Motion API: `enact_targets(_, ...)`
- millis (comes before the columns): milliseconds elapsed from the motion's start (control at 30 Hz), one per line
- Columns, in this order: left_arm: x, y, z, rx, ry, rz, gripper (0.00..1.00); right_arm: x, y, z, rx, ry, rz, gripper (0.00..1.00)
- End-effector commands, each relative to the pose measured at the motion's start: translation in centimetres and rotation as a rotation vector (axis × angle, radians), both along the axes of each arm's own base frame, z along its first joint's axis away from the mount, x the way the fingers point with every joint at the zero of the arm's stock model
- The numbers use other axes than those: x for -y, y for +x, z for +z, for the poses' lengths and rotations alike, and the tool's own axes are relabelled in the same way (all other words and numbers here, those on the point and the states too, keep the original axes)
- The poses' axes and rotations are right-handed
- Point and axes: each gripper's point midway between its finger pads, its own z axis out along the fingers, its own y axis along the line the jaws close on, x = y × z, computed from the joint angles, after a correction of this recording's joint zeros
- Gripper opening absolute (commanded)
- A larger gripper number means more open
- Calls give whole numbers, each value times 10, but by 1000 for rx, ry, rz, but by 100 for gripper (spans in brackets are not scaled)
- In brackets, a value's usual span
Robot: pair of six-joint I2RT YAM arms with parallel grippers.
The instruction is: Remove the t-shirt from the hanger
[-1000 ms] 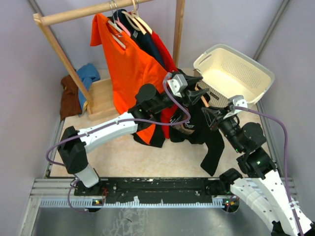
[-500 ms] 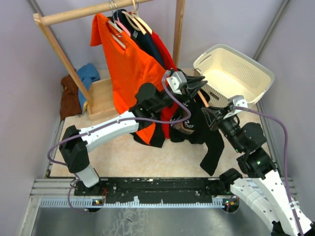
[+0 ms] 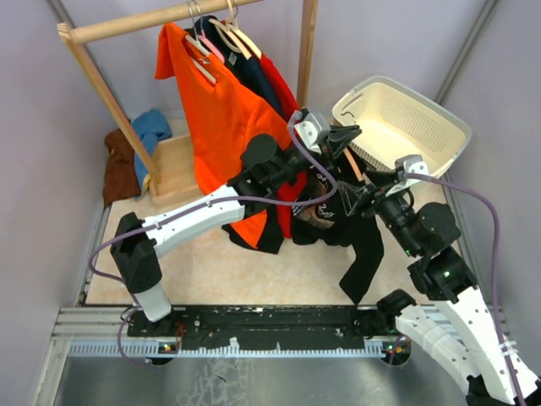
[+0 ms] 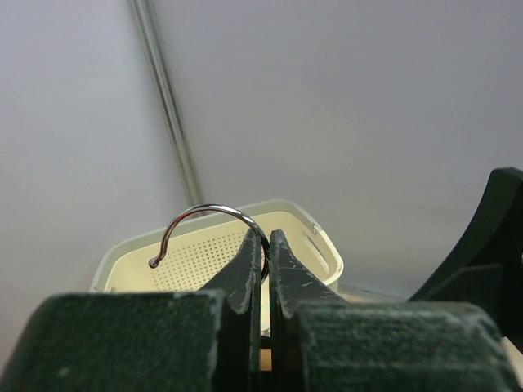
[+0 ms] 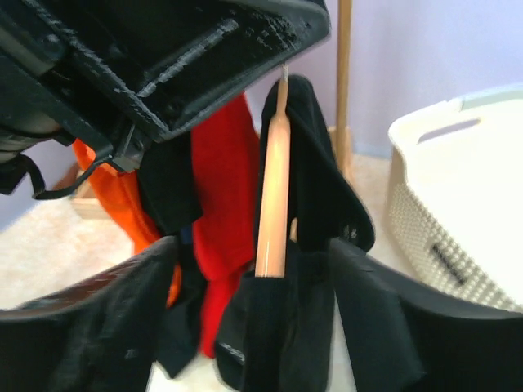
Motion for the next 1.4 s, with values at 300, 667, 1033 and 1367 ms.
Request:
enact_targets(300,-8,51,104,63,-117,131,0,32,-11,88,125,31,-124,99)
enact_targets(667,-45,80,128,13,-161,147,0,57,-35,94,107,-4,-176,87)
enact_targets(1033,-73,66,151,15,-197,126,0,48,-45,40,-49,23,-119,70)
enact_targets(1367,-82,55,162,21,-219,113,0,41,-18,28,-91,-17,-158,37)
